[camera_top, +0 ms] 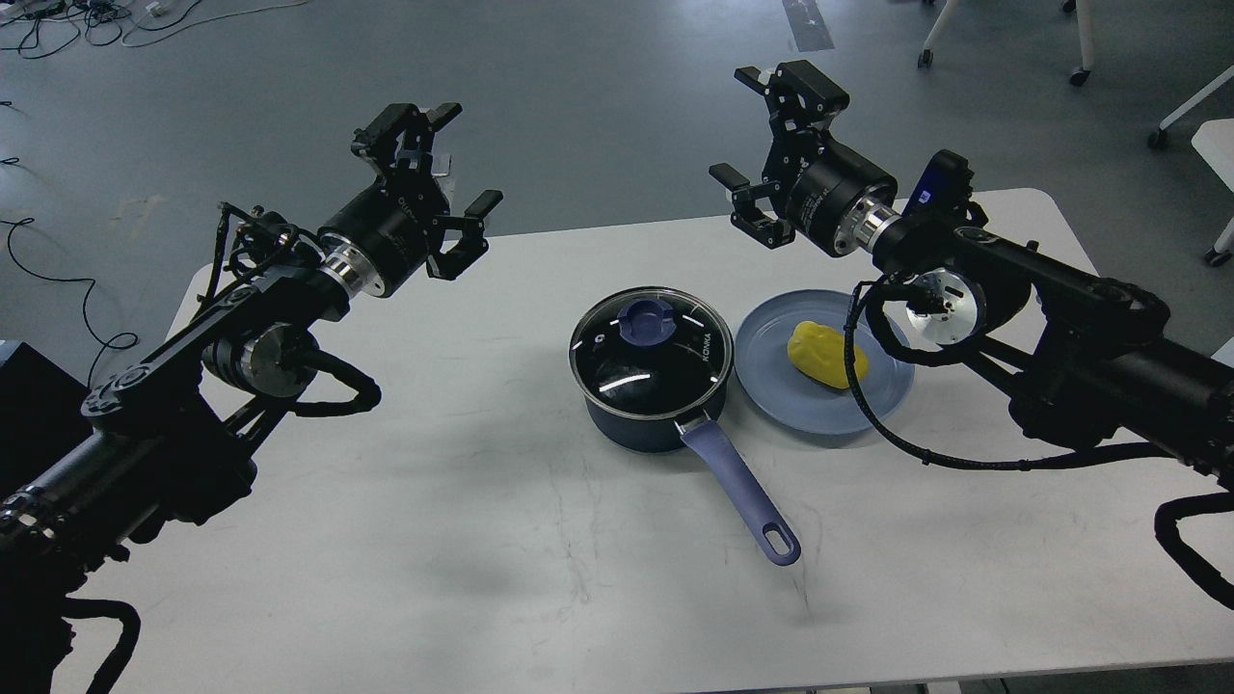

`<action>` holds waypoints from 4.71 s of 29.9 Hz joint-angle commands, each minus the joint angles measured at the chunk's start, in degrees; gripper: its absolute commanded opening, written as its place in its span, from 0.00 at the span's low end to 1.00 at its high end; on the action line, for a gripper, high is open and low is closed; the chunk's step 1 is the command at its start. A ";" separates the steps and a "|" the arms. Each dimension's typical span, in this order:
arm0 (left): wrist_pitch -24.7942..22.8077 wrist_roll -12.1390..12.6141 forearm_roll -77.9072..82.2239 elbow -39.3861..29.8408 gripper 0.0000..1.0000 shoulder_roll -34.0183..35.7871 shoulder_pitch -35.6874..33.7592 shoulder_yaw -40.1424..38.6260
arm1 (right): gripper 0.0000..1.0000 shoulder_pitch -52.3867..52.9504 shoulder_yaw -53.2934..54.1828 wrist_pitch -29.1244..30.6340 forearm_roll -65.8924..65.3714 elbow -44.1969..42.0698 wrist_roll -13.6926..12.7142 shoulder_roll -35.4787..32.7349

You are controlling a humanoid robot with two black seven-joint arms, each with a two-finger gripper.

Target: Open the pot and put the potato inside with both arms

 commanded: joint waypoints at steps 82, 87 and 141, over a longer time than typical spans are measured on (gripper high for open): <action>32.58 -16.21 59.83 -4.67 0.98 -3.28 -6.72 15.81 | 1.00 -1.32 7.81 -1.76 -0.17 -0.70 -0.39 -4.02; 34.51 -16.21 74.14 -3.71 0.98 -3.98 -8.04 21.43 | 1.00 -4.48 12.29 -2.46 -0.17 -0.78 -0.66 -6.66; 39.17 -16.21 94.63 15.45 0.44 -15.15 -4.96 32.06 | 1.00 -13.01 17.31 -3.78 -0.08 -0.87 -0.48 -11.05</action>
